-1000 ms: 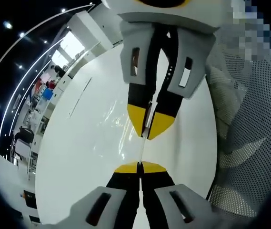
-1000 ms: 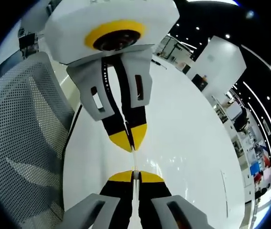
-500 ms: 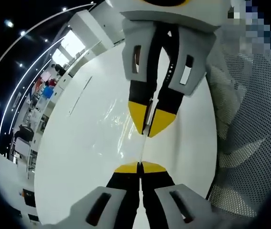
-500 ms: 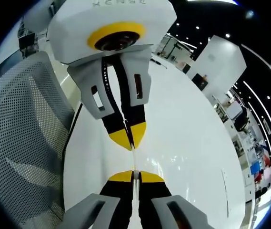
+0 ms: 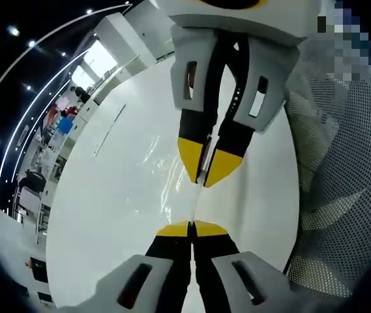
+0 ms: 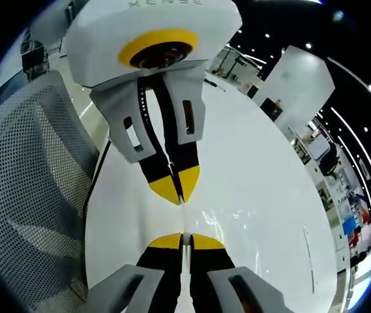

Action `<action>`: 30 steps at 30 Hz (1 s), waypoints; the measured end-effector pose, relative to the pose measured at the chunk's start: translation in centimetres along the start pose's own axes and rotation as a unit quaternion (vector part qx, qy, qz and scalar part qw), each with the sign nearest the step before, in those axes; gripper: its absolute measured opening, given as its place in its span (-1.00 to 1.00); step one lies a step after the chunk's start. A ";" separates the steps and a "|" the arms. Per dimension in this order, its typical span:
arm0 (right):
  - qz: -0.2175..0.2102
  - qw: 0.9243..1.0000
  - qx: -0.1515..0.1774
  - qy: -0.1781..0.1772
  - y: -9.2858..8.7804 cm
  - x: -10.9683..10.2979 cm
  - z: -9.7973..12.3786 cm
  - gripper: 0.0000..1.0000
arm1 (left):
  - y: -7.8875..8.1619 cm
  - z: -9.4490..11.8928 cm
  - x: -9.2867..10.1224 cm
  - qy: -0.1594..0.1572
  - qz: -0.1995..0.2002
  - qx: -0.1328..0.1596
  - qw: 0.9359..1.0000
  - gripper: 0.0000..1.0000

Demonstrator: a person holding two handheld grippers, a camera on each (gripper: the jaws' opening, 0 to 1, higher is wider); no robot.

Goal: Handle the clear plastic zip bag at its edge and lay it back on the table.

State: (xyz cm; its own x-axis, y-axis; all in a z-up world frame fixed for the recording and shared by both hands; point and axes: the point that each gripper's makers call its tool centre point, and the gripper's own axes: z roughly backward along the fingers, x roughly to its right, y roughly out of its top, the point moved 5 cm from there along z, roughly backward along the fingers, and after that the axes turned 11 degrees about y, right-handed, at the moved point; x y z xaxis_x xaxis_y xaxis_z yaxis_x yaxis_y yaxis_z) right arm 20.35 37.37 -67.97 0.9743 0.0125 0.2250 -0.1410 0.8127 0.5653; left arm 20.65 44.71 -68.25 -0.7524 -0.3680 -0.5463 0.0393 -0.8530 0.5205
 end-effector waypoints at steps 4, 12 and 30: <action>0.000 1.000 -0.001 -0.002 -0.2 0.1 0.1 -1.00 | 0.1 0.0 0.0 0.000 0.000 0.000 1.000 -1.00; -0.004 1.000 0.001 -0.003 -0.3 0.2 0.3 -1.00 | 0.2 0.0 -0.1 0.000 0.001 -0.002 1.000 -1.00; -0.009 1.000 0.002 -0.003 -0.5 -0.1 0.3 -1.00 | 0.0 -0.1 0.1 0.001 0.006 -0.004 1.000 -1.00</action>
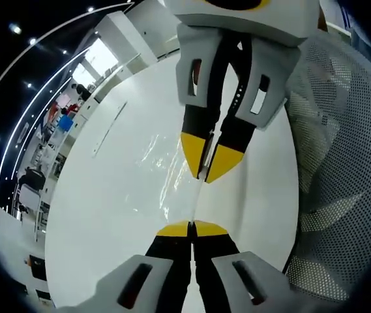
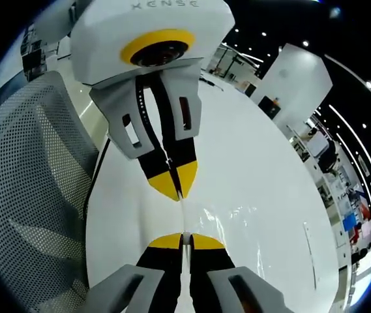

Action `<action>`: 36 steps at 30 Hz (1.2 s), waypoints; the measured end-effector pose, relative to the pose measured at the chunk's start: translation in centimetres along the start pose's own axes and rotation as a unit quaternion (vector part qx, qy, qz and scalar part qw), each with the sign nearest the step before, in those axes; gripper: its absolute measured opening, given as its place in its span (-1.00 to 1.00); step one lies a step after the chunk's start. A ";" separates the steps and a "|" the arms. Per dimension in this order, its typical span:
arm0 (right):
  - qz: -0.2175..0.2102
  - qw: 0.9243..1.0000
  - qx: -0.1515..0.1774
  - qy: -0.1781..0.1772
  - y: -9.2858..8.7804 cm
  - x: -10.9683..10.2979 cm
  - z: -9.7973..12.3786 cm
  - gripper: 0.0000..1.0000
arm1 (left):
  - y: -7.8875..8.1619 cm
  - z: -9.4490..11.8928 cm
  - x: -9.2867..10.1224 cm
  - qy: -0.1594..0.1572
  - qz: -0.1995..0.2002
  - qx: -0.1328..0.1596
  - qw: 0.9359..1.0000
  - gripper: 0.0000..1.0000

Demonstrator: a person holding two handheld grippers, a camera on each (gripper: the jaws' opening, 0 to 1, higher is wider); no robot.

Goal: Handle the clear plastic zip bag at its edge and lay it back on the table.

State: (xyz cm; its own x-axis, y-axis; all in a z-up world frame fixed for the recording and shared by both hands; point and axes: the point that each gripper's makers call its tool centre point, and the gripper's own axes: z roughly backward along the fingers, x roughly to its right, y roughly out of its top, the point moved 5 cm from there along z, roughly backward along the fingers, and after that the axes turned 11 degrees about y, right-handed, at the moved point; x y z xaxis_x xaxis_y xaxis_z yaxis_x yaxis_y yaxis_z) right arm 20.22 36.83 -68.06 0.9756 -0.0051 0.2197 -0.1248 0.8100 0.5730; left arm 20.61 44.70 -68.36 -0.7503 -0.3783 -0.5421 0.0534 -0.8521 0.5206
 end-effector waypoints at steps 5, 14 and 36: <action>-0.001 1.000 -0.001 0.000 0.0 0.0 0.1 -1.00 | 0.0 0.0 0.1 0.001 0.000 0.000 1.000 -1.00; 0.005 1.000 -0.001 -0.006 0.2 0.0 0.5 -1.00 | 0.3 0.3 -0.1 0.004 0.004 0.000 1.000 -1.00; 0.001 1.000 -0.007 -0.009 -0.2 -0.6 0.9 -1.00 | 0.4 0.8 0.3 0.007 0.000 -0.002 1.000 -1.00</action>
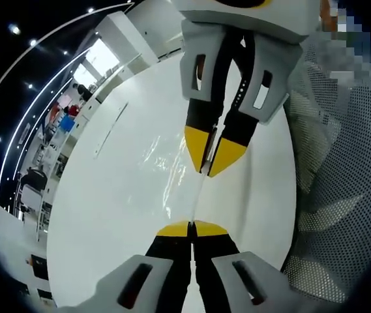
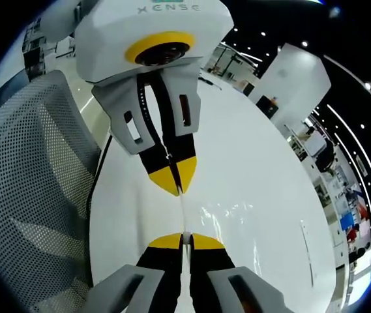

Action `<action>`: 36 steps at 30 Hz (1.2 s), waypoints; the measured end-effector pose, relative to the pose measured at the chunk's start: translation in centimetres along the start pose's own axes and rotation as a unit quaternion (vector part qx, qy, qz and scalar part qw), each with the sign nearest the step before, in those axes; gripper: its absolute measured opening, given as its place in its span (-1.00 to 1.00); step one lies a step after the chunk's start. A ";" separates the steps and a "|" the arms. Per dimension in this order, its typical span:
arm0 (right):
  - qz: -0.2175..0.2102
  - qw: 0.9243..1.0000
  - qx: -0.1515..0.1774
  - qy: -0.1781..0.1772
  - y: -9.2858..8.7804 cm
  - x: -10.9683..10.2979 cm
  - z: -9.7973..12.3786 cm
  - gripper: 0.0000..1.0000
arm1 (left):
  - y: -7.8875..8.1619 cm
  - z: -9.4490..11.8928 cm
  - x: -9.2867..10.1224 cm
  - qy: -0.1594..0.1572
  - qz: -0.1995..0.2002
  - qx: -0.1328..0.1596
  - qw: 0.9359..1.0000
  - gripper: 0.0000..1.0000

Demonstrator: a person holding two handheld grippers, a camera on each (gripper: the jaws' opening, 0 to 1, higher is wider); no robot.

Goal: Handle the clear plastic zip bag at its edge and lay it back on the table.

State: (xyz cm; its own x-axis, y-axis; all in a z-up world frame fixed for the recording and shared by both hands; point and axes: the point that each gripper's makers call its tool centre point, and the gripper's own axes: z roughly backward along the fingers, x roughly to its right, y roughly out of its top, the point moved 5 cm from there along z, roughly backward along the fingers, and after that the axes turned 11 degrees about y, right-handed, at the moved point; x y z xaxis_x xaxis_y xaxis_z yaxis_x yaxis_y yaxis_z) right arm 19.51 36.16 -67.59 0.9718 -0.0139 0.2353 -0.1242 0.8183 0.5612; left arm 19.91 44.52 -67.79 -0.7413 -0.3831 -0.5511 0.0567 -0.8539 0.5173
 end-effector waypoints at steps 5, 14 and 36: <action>0.000 1.000 -0.002 0.000 -0.1 -0.1 0.1 -1.00 | -0.2 0.0 0.1 0.000 0.001 -0.001 1.000 -1.00; -0.009 1.000 -0.009 -0.004 -0.8 -0.1 0.4 -1.00 | -0.5 -0.2 0.0 -0.001 0.005 -0.004 1.000 -1.00; -0.016 1.000 -0.018 -0.007 -1.8 -0.1 0.8 -1.00 | -0.8 -0.3 0.0 -0.004 0.004 -0.007 1.000 -1.00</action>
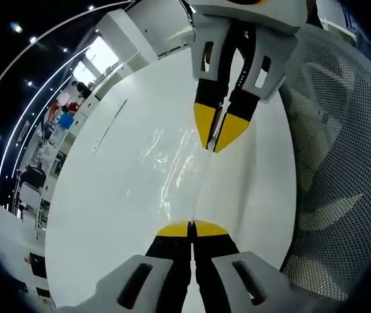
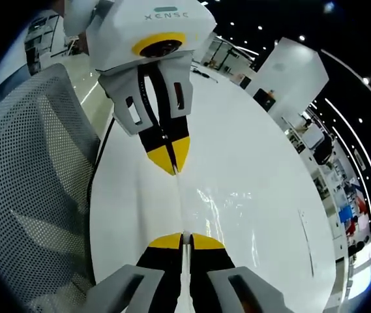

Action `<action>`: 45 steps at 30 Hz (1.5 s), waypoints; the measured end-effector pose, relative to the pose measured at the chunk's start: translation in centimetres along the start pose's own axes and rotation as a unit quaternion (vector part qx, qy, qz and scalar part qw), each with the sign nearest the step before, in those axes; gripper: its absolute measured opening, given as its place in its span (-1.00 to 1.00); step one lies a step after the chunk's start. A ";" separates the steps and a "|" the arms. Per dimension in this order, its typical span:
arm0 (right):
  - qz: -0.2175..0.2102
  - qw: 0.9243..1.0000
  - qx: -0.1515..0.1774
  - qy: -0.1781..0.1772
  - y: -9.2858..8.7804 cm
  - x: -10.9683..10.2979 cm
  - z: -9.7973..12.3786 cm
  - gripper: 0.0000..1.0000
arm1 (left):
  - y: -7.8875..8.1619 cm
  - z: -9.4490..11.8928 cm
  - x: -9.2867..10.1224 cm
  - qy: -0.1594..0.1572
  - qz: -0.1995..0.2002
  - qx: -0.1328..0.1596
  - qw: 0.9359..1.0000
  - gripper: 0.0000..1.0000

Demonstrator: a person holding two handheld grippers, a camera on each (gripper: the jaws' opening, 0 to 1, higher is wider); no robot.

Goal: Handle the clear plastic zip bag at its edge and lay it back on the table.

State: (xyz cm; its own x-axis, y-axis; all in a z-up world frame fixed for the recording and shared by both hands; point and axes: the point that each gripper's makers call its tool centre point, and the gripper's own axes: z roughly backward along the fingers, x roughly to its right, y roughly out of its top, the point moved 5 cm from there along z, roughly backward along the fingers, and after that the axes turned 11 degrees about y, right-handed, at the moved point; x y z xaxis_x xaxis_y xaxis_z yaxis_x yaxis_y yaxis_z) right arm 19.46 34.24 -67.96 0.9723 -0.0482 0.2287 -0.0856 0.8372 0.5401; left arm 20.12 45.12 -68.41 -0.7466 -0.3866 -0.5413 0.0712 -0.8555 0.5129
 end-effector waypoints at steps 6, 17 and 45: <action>-0.003 1.000 -0.002 -0.001 -0.3 -0.1 0.2 -1.00 | 0.0 0.1 0.0 0.000 0.000 -0.001 1.000 -1.00; -0.002 1.000 -0.004 -0.002 -0.6 -0.1 0.3 -1.00 | -0.2 0.1 0.0 -0.001 0.002 -0.003 1.000 -1.00; -0.016 1.000 -0.016 -0.008 -2.3 0.0 1.0 -1.00 | -0.8 0.3 -0.2 0.002 0.008 -0.015 1.000 -1.00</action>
State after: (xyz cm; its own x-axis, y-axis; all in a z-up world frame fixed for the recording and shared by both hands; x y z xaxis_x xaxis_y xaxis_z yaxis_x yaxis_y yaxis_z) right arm 19.48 31.81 -68.38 0.9710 -0.0836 0.2242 -0.0470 0.8520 0.5215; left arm 19.97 45.96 -68.50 -0.7431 -0.4021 -0.5349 0.1037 -0.8589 0.5016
